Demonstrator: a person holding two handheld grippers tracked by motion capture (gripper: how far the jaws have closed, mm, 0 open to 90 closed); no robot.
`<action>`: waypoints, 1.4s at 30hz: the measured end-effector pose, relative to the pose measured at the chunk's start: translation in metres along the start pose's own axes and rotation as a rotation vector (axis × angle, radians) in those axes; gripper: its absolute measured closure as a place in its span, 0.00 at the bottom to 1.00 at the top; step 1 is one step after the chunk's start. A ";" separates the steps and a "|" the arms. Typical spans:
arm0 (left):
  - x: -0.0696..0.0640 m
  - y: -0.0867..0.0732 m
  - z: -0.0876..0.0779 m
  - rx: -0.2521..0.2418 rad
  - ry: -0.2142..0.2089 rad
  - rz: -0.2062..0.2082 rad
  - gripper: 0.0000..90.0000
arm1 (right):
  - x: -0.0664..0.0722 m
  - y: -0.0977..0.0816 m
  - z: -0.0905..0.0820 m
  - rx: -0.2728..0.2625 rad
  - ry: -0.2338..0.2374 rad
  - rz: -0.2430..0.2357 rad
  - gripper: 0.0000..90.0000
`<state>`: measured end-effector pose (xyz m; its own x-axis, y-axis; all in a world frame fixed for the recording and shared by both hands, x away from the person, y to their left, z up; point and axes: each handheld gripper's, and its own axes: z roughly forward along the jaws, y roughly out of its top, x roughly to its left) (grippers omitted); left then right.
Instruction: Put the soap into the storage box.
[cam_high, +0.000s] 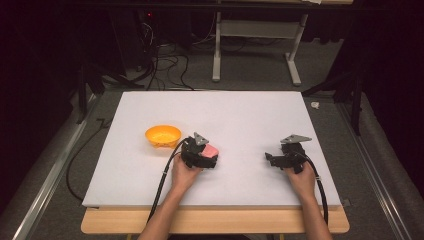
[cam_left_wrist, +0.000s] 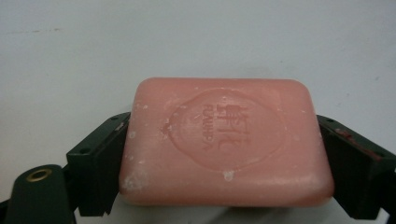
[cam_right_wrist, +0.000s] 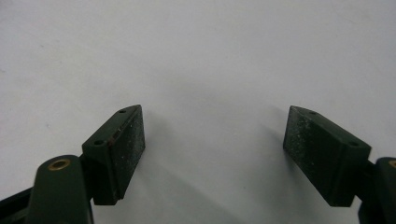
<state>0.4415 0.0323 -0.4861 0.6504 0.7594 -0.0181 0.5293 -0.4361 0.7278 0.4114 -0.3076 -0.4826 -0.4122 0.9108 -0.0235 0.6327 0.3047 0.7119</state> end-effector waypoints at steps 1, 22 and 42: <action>0.000 0.000 0.000 0.000 0.000 0.000 0.15 | 0.000 0.000 0.000 0.000 0.000 -0.001 0.24; -0.001 0.001 -0.010 -0.017 0.010 0.012 0.15 | 0.000 0.000 0.000 0.001 0.000 0.002 0.24; -0.006 0.003 -0.041 -0.068 0.002 0.037 0.15 | 0.000 0.000 0.000 0.001 0.000 -0.001 0.24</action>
<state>0.4166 0.0462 -0.4558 0.6679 0.7442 0.0106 0.4667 -0.4298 0.7729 0.4114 -0.3078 -0.4825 -0.4126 0.9106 -0.0240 0.6334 0.3058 0.7109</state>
